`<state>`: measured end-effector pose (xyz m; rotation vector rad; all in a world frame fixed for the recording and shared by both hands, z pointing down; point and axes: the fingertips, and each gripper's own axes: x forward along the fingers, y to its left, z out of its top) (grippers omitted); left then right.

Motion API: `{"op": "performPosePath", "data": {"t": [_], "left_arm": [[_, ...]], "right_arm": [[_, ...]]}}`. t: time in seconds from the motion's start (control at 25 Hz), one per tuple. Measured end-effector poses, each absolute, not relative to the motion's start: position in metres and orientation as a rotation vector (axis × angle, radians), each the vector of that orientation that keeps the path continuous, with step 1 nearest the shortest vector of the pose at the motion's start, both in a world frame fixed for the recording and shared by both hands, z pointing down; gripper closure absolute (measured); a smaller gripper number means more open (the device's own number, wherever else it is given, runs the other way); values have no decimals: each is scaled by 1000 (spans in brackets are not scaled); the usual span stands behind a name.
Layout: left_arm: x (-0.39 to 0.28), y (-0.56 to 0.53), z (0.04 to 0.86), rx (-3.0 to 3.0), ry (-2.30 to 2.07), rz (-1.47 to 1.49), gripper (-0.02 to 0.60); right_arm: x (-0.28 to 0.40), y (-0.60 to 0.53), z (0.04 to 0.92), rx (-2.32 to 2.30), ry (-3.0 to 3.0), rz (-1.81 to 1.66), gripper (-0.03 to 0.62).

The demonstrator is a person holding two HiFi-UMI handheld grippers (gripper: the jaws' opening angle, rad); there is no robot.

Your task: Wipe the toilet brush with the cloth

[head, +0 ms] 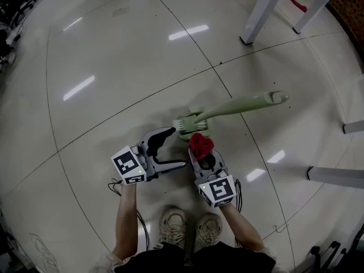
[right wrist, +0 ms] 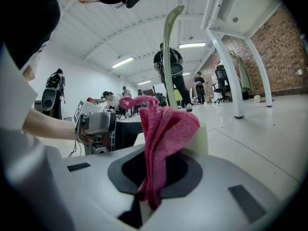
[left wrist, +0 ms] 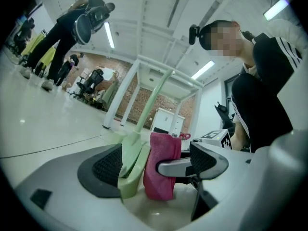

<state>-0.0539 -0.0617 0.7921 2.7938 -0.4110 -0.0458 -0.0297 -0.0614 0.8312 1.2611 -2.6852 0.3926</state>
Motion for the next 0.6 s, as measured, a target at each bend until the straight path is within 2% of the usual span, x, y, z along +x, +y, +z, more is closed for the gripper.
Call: {"op": "performPosePath", "data": {"t": [0.4, 0.6], "left_arm": [[-81, -63, 787, 2775, -518, -71, 160], [-80, -62, 774, 2768, -519, -130, 160]], "right_arm": [[-78, -52, 828, 1083, -2736, 322, 563], [-57, -44, 799, 1171, -2787, 376, 563]]}}
